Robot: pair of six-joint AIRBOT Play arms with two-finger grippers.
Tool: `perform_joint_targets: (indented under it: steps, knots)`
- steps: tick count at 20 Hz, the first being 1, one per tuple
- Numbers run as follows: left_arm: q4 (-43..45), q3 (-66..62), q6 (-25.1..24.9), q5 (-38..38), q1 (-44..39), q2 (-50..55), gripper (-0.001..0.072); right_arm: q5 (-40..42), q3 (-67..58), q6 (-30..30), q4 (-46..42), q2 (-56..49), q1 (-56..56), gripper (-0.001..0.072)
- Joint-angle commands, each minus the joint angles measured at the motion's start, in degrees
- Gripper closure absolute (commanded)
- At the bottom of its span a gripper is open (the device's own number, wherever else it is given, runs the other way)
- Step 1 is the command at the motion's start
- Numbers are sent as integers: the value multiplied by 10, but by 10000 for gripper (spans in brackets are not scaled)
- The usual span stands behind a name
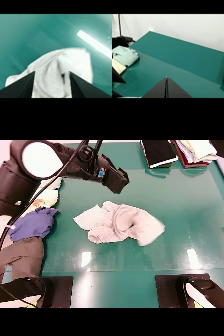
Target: Fold the shirts.
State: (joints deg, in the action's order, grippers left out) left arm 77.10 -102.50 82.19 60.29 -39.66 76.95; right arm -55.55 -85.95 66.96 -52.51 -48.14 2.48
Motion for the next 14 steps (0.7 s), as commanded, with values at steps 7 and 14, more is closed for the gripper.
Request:
perform_joint_targets:
  steps: [7, 14]
  knots:
    - [-41, 176, 80, 89, 273, 14, 202, -14, -1, 1, 0, -1, -2, 700]
    - [-109, 408, 78, 59, 294, 14, 202, -21, -1, 1, 0, -1, -2, 700]
